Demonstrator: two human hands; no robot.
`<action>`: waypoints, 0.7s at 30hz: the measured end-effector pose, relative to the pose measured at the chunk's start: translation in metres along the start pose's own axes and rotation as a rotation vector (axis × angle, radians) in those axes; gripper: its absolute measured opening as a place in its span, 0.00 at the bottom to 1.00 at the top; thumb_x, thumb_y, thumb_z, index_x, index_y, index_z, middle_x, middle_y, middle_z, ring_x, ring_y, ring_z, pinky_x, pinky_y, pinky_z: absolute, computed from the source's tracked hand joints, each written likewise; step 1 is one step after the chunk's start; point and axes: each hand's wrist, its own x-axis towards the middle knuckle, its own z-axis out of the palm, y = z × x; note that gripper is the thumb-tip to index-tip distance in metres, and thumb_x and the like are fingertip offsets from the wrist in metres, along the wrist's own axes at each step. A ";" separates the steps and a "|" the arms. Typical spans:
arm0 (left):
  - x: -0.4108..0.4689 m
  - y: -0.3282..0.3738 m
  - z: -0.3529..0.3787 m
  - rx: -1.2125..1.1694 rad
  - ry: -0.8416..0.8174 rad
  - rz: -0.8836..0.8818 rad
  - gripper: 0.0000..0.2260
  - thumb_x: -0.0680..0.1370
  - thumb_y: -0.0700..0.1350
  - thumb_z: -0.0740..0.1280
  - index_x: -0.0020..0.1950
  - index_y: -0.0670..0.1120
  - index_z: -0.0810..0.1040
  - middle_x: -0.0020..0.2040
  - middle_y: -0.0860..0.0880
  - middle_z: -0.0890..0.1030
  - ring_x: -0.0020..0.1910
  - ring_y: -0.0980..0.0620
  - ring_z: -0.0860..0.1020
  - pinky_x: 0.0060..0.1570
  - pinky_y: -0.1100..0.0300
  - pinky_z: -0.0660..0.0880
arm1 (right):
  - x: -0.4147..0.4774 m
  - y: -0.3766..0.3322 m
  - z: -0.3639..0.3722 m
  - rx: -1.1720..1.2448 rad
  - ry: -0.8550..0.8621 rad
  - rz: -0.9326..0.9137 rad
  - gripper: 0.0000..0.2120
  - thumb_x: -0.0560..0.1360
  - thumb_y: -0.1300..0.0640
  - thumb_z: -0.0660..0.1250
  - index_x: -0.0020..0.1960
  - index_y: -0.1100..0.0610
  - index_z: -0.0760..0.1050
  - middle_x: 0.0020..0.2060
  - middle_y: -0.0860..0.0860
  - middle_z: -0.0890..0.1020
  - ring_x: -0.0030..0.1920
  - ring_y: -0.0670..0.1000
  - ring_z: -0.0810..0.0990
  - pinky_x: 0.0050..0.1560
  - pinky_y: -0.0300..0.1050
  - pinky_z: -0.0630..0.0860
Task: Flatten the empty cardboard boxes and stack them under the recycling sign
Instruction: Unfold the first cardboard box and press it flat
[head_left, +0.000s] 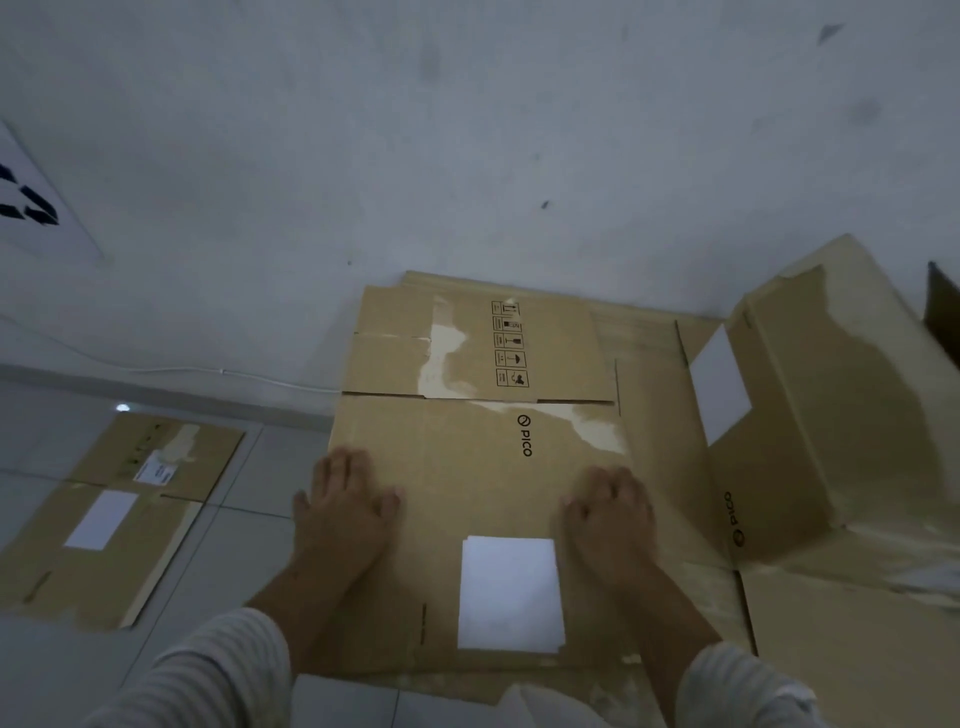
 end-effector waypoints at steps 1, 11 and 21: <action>0.002 -0.005 -0.004 -0.094 -0.004 -0.110 0.33 0.77 0.64 0.54 0.76 0.45 0.54 0.76 0.42 0.58 0.73 0.39 0.61 0.67 0.40 0.65 | 0.002 0.007 -0.006 0.027 -0.012 0.068 0.28 0.78 0.45 0.54 0.76 0.53 0.55 0.75 0.57 0.56 0.75 0.59 0.55 0.74 0.54 0.55; 0.017 -0.021 -0.018 -0.708 -0.053 -0.413 0.18 0.78 0.54 0.64 0.59 0.41 0.75 0.45 0.45 0.79 0.44 0.44 0.77 0.48 0.52 0.73 | 0.020 0.014 -0.018 0.218 -0.093 0.299 0.23 0.74 0.51 0.59 0.67 0.60 0.65 0.62 0.59 0.72 0.60 0.60 0.72 0.58 0.51 0.71; 0.010 -0.043 -0.027 -0.555 -0.023 -0.452 0.25 0.77 0.62 0.61 0.57 0.40 0.73 0.49 0.43 0.79 0.45 0.43 0.77 0.45 0.52 0.73 | -0.007 0.006 -0.014 0.455 -0.008 0.339 0.22 0.78 0.47 0.58 0.62 0.64 0.68 0.51 0.59 0.77 0.54 0.61 0.77 0.48 0.48 0.69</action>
